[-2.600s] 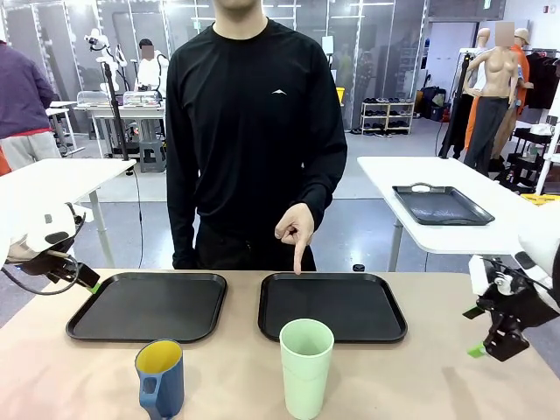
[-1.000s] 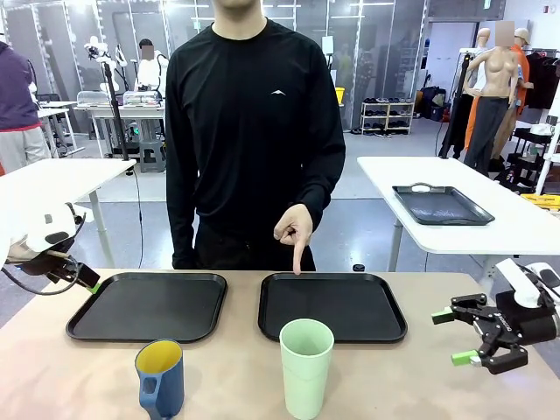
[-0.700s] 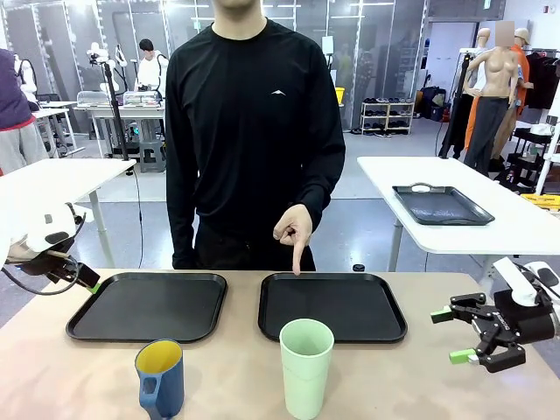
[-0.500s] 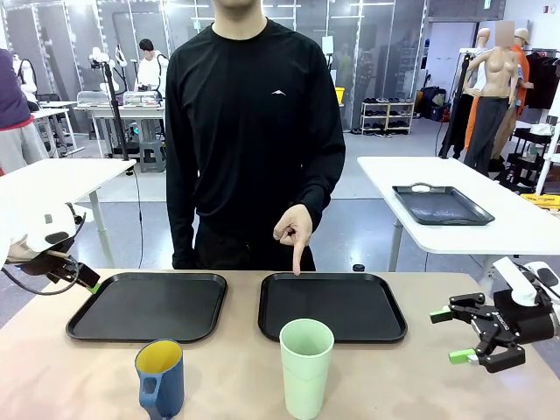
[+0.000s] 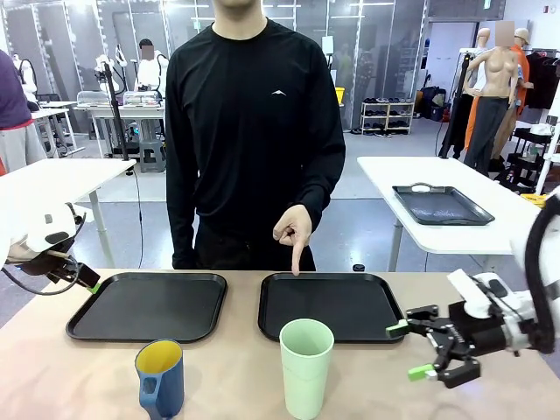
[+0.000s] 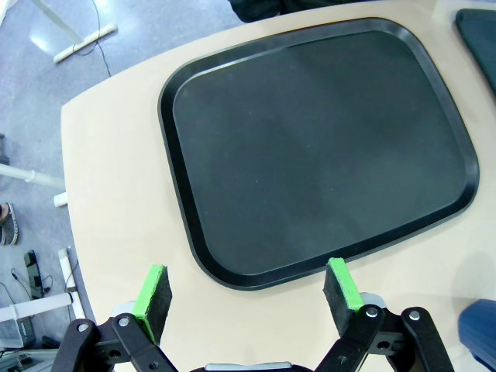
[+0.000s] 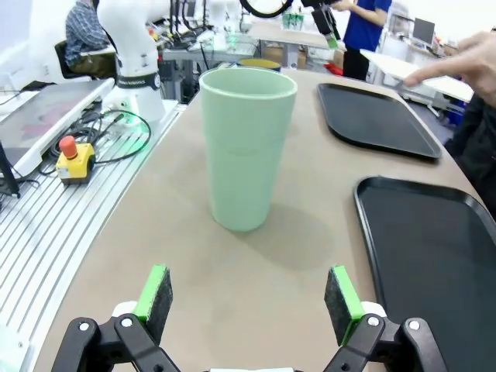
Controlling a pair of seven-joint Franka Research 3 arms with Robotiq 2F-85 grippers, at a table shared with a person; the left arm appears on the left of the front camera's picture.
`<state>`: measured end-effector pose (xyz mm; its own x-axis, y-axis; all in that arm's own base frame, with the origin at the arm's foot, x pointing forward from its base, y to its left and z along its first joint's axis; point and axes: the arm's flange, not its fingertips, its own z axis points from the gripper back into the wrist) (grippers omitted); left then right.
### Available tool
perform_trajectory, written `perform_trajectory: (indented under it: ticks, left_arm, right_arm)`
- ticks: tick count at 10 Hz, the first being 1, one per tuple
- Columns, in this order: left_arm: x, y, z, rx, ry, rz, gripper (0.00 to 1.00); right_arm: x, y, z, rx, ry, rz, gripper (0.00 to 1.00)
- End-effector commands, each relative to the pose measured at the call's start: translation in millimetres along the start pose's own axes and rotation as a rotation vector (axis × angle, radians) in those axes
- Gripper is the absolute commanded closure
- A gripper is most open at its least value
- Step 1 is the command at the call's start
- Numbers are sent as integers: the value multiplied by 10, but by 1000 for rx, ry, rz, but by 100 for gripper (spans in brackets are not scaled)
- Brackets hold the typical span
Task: Sort and store the cups by type.
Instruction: Pick up the Reusable plastic cup.
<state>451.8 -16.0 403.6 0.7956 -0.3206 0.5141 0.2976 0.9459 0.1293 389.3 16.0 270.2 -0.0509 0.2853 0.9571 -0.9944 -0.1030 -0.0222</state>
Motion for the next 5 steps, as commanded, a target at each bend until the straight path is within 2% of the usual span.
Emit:
perform_trajectory:
  ticks: [1,5]
  left_arm:
    - [-3,26,-2,4,0,-8,0]
    - [-3,26,-2,4,0,-8,0]
  right_arm:
    - [-41,-67,-288,-13,-49,40,0]
    - [-59,-29,-671,53,-93,30,0]
